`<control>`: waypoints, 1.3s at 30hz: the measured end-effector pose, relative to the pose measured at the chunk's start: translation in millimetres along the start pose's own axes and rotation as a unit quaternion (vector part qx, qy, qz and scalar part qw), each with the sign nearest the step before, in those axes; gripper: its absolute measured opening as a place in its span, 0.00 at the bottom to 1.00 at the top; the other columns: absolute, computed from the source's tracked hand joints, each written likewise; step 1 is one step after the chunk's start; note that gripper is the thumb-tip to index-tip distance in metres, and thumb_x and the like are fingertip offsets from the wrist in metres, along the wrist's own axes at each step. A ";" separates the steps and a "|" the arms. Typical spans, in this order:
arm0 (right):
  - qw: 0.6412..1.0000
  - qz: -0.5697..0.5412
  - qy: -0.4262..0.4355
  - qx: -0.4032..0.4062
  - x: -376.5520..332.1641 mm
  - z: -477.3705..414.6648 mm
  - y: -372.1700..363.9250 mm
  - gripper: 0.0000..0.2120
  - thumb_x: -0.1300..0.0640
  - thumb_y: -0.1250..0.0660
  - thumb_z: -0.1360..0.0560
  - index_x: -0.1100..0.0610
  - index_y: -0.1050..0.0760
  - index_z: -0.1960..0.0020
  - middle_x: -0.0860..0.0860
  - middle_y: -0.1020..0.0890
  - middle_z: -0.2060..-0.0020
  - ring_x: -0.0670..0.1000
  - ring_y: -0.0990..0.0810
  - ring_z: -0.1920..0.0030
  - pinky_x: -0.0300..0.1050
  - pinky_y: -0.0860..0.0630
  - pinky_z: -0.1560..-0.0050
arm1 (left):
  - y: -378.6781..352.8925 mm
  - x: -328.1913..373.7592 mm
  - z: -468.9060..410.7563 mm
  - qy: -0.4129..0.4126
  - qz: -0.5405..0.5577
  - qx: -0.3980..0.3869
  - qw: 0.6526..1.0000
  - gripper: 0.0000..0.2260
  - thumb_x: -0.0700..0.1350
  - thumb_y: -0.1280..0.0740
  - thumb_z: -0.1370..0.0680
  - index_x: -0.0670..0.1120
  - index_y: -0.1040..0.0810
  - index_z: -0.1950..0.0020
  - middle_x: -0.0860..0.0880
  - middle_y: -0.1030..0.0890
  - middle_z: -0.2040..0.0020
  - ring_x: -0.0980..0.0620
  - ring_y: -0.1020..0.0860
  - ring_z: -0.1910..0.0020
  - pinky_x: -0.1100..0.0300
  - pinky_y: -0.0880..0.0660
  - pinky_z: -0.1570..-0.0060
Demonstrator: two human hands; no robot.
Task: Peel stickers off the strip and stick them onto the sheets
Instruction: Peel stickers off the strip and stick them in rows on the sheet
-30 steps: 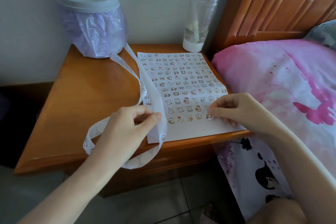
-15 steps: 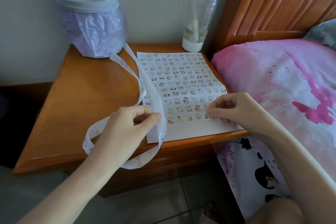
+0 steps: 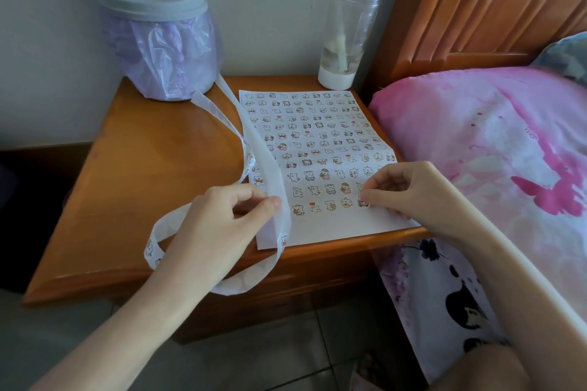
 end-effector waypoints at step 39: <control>0.974 0.212 -0.043 0.064 0.8 -0.9 -9.7 0.25 0.33 0.29 0.39 0.46 0.30 0.51 0.42 0.26 0.60 0.45 0.26 0.58 0.45 0.32 0.59 | 0.8 0.5 3.3 0.007 -0.014 0.004 1.000 0.06 0.51 0.34 0.25 0.57 0.23 0.63 0.61 0.21 0.65 0.64 0.22 0.60 0.77 0.31 0.68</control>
Point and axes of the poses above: each hand's wrist, its own z-axis away from the middle knuckle, its own y-axis out of the back of the hand, x = y × z, the point moved 7 cm from there along -z, towards the middle knuckle
